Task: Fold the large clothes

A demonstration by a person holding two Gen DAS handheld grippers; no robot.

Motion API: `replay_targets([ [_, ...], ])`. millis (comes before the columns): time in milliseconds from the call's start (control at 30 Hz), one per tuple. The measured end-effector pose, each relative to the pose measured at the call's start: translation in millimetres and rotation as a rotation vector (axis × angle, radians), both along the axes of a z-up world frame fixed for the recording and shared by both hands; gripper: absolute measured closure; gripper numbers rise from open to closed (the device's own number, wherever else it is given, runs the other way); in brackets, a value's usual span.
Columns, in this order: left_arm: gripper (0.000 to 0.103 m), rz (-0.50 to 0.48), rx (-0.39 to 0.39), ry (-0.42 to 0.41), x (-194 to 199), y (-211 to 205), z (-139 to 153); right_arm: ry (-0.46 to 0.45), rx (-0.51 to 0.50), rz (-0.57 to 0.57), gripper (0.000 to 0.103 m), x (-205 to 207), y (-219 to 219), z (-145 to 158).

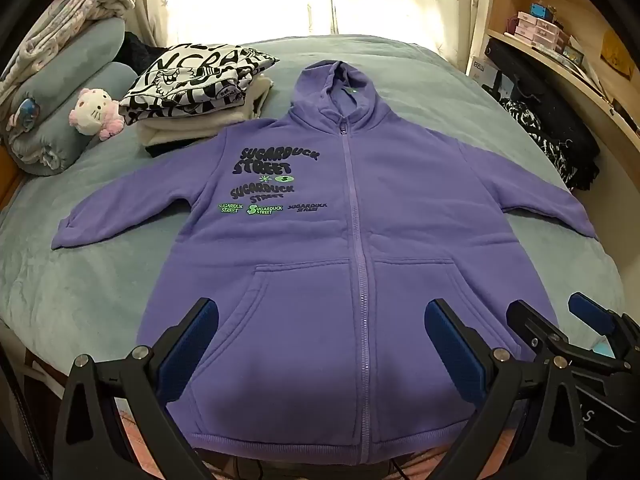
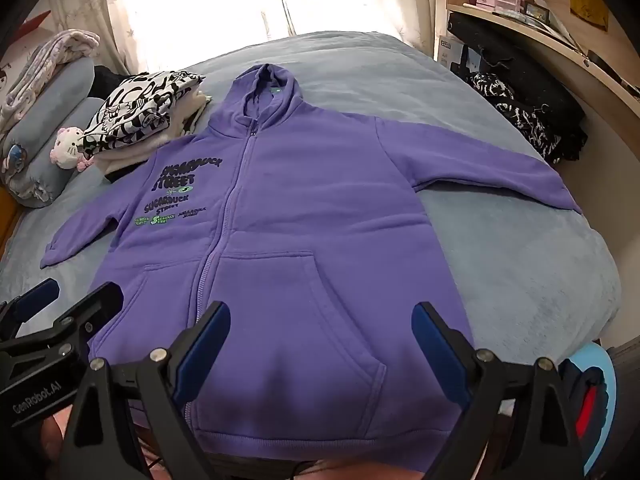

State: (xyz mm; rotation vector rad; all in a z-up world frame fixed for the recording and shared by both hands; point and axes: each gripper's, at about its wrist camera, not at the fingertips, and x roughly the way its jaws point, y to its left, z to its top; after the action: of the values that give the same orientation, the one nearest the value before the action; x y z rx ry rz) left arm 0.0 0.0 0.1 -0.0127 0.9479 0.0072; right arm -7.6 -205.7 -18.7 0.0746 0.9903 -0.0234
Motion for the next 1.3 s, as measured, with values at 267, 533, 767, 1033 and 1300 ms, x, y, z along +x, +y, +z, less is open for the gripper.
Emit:
replay_targets([
  [267,0.001,-0.001,-0.012,0.005,0.7,-0.5,-1.7,-0.005,-0.002,-0.004,0.01,-4.2,0.9,1.1],
  [533,0.001,0.001,-0.006,0.001,-3.4,-1.1,1.7,-0.007,-0.006,-0.004,0.01,-5.7,4.1,1.4],
  [767,0.001,0.01,-0.016,0.005,-4.8,6.2,1.1,-0.002,-0.019,0.001,0.01,-8.0,9.5,3.5],
  [1033,0.001,0.023,-0.017,0.013,-1.6,12.5,-1.3,0.004,-0.026,0.006,0.01,-5.2,13.9,2.3],
  [1300,0.001,0.031,-0.008,0.025,0.8,14.7,-4.5,0.009,-0.03,0.007,0.01,-3.7,17.6,0.6],
])
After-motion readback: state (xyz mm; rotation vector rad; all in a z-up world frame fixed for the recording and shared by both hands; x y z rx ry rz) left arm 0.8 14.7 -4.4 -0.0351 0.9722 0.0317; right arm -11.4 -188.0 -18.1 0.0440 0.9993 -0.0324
